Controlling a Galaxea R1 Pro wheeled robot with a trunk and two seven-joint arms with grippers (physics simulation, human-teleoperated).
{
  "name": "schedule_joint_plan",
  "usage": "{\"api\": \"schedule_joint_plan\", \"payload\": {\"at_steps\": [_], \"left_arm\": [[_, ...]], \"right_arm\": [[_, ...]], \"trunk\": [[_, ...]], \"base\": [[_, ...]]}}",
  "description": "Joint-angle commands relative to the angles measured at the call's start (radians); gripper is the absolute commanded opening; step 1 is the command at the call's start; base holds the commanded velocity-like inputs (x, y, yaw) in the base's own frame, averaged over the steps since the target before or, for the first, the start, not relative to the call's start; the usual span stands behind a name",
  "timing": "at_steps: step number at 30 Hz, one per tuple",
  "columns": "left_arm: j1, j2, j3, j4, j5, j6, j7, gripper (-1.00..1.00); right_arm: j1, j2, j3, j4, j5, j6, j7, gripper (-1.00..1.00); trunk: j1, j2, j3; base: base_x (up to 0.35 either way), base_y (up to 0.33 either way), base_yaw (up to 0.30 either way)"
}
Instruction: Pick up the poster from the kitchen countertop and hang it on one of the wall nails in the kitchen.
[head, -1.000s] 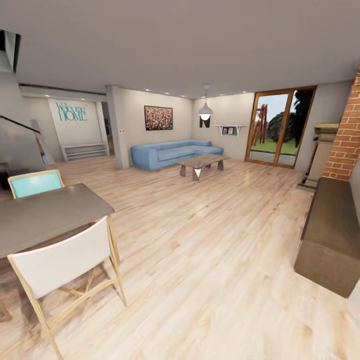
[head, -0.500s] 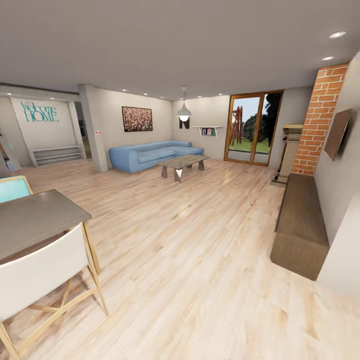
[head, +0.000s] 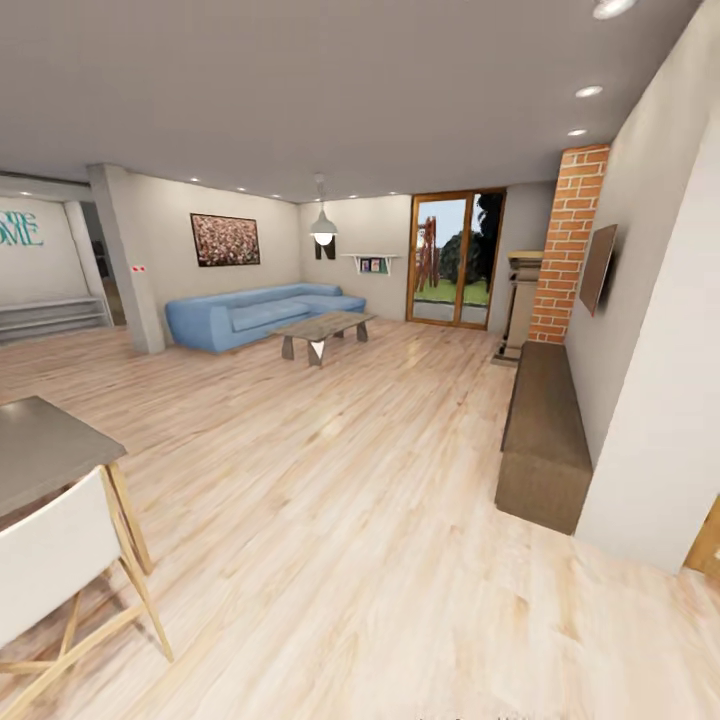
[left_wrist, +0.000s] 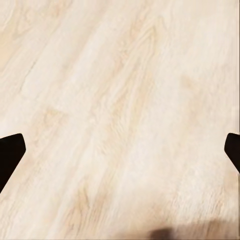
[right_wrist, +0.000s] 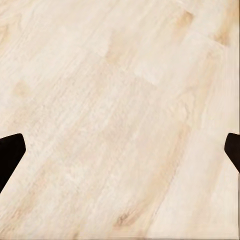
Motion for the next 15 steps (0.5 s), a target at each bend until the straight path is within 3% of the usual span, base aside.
{"api": "schedule_joint_plan", "payload": {"at_steps": [1,15], "left_arm": [[0.000,0.001,-0.002,-0.001,0.000,-0.002,-0.001,1.00],[0.001,0.002,-0.004,-0.001,0.000,-0.002,-0.001,1.00]], "right_arm": [[-0.001,0.000,0.000,0.001,0.000,-0.003,-0.001,1.00],[-0.001,-0.001,-0.002,0.001,-0.001,-0.004,-0.001,1.00]], "trunk": [[0.000,0.000,0.000],[0.000,0.000,0.006]], "base": [[0.000,0.000,-0.298],[0.000,0.000,-0.299]]}}
